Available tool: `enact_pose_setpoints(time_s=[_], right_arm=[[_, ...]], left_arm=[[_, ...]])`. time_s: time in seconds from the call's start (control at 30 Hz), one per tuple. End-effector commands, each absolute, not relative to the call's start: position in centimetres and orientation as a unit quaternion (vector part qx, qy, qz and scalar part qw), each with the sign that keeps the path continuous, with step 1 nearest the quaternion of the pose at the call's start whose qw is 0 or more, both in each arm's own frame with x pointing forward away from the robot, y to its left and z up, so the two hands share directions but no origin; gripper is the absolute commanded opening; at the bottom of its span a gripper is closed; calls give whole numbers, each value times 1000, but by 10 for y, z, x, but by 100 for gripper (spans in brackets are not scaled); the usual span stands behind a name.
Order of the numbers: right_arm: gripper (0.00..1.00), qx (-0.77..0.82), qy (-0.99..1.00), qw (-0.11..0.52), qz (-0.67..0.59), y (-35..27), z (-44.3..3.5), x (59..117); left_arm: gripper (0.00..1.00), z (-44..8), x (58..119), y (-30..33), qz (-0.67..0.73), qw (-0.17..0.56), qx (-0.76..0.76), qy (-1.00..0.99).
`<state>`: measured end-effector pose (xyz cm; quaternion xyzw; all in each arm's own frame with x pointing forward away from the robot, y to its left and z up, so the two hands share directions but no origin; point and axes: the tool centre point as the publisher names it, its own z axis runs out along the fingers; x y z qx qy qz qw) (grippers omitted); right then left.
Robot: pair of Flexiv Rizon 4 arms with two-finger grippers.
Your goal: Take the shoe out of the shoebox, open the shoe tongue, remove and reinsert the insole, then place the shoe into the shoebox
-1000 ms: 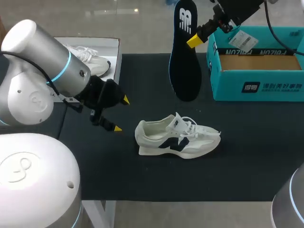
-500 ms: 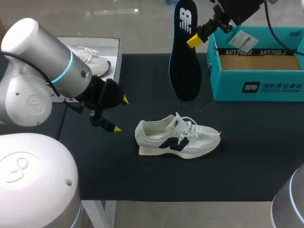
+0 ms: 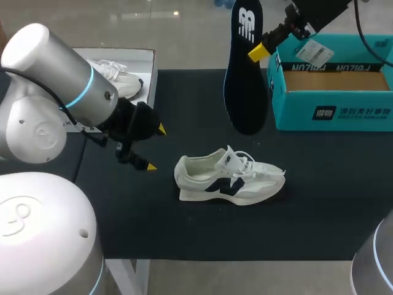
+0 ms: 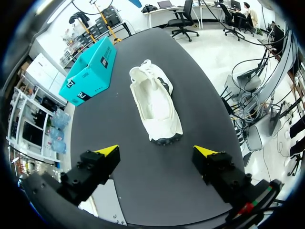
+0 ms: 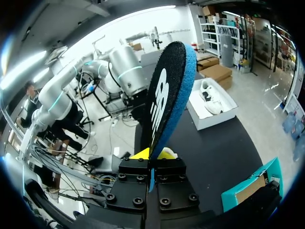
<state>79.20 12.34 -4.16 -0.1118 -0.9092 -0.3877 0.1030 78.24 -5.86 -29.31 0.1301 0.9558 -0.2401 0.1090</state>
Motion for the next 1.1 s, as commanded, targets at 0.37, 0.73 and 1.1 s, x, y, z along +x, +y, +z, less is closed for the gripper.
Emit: enact_pose_setpoints(time_s=[0.37,0.73,1.1], right_arm=[[0,-118,-911,103,-381,124,-38,790],[0,-118,-911,103,-381,124,-38,790],[0,-118,-911,103,-381,124,-38,790]], left_arm=[[100,-284,786,-84,-215,122,128,960],[100,-289,792,-132,-200,92,123,968],[100,-334,815,-171,-145,68,103,982]])
